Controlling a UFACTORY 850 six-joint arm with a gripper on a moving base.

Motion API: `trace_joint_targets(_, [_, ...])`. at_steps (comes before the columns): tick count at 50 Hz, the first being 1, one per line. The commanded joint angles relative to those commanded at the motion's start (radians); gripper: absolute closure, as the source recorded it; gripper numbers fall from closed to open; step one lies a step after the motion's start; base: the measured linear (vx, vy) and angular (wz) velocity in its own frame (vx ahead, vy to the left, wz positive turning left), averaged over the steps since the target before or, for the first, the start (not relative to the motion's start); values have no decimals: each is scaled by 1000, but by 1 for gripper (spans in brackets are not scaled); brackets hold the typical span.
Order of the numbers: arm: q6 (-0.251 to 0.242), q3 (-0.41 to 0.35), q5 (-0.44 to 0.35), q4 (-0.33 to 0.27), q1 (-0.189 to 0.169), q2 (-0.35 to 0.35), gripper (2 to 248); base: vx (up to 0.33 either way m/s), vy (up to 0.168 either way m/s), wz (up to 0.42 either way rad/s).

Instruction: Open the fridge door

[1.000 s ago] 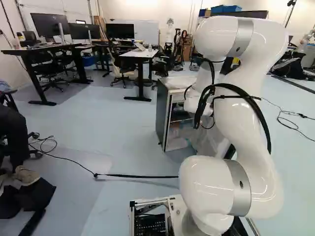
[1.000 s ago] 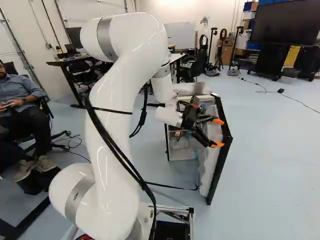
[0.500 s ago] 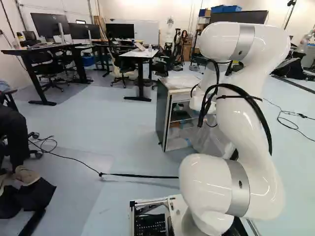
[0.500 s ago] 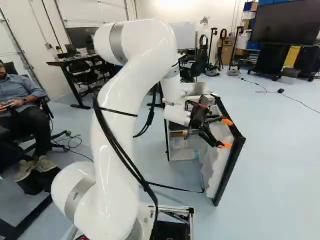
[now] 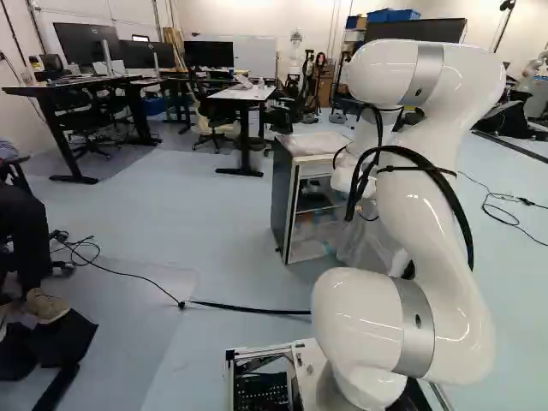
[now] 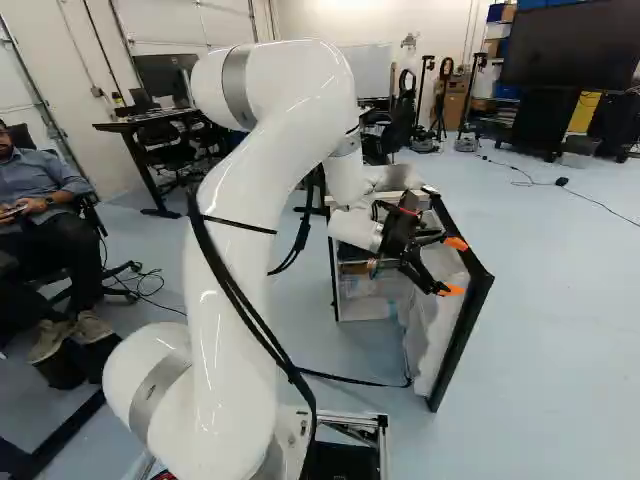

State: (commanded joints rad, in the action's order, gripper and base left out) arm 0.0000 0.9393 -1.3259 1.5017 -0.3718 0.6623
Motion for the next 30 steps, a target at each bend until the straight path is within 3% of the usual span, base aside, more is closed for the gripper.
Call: trace_joint_targets(30, [0, 0, 0, 0, 0, 0, 3, 0, 0, 0])
